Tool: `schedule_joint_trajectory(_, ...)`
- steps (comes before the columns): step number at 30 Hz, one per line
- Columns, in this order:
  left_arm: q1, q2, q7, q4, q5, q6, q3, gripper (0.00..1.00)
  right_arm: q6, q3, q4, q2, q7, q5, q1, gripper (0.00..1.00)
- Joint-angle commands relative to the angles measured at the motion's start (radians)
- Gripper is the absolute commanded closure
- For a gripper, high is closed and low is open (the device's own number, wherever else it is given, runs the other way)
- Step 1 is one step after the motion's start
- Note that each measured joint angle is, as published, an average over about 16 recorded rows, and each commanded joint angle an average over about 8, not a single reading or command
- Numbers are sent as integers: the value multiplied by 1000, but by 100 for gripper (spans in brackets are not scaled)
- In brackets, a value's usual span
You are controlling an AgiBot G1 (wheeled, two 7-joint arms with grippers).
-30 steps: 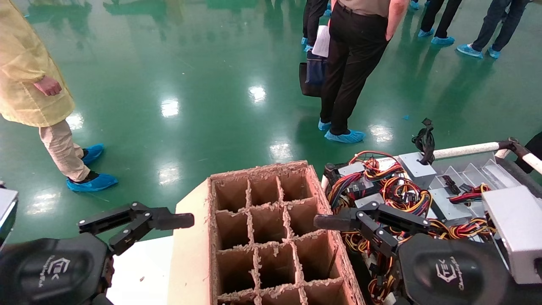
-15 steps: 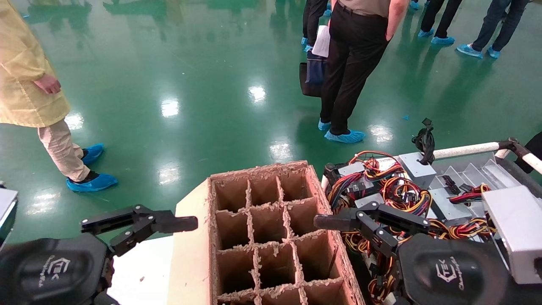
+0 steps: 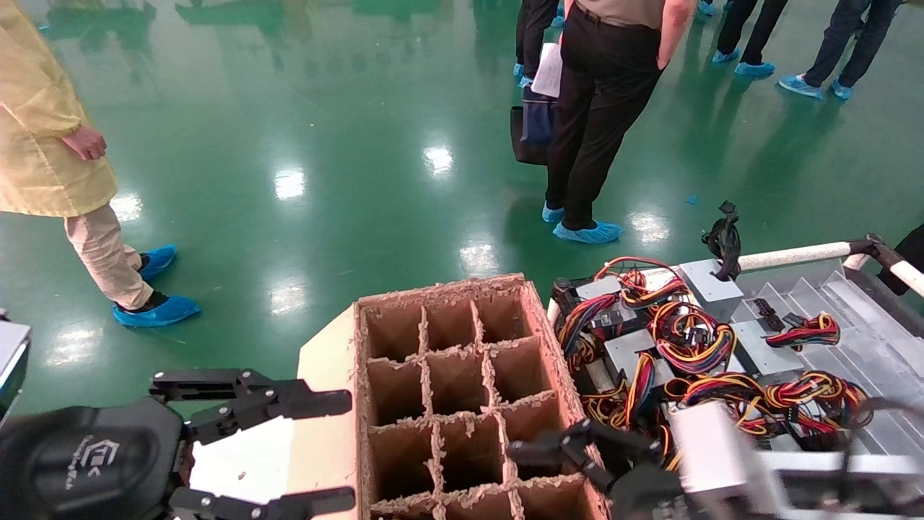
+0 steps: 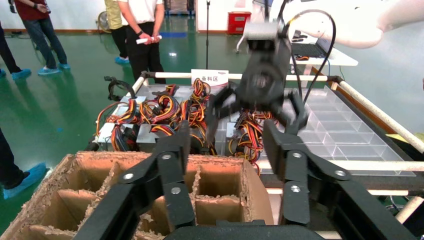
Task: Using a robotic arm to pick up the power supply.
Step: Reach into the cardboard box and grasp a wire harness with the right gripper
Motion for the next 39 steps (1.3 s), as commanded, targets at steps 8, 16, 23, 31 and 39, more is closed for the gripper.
schedule_joint_trajectory(8,0,0,0,0,0,0,0,100,72,-109,12,-108,63,-193,43,0)
schedule_joint_trajectory(16,0,0,0,0,0,0,0,99,114,-183,-5,-221,111,-311,92,79)
schedule_joint_trajectory(23,0,0,0,0,0,0,0,90,136,-222,-22,-279,135,-374,115,100)
schedule_joint_trajectory(31,0,0,0,0,0,0,0,60,147,-241,-28,-301,157,-412,126,100)
schedule_joint_trajectory(39,0,0,0,0,0,0,0,1,156,-248,-29,-304,168,-426,123,100)
